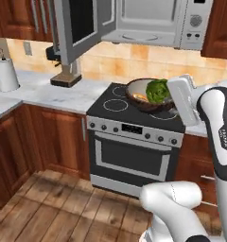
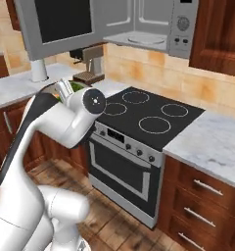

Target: The microwave is finished heating the shrimp and lettuce. Take the bowl containing the food and place it on the dining counter.

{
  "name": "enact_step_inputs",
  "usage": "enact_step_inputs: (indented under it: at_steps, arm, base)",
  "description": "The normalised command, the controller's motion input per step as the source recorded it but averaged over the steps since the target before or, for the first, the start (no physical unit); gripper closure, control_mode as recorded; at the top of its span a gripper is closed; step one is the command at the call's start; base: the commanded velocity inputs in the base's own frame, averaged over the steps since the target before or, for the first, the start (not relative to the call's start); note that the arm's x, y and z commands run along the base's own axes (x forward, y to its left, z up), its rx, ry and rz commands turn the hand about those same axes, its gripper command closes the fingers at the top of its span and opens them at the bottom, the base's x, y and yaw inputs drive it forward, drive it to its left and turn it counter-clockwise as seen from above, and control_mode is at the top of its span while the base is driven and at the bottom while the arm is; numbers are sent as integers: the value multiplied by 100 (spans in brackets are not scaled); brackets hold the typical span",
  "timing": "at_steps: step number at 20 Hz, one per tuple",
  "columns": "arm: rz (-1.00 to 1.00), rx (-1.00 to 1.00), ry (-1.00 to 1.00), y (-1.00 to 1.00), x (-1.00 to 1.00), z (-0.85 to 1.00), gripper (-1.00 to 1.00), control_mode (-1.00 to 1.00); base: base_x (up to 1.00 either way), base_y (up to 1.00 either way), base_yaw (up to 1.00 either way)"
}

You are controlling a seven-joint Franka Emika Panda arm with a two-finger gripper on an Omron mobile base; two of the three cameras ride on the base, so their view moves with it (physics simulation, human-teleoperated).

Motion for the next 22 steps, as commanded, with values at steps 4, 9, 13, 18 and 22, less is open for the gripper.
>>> enact_step_inputs:
  at_steps: [4,9,13,18,22]
  arm:
    - [0,0,0,0,0,0,100,100]
    - [0,0,0,0,0,0,100,100]
    - [0,0,0,0,0,0,100,100]
    - [0,0,0,0,0,0,100,100]
    - [0,0,0,0,0,0,100,100]
  base:
    - [-12,17,99]
    - [0,45,91]
    - [0,84,78]
    - [21,100,46]
    - [39,100,30]
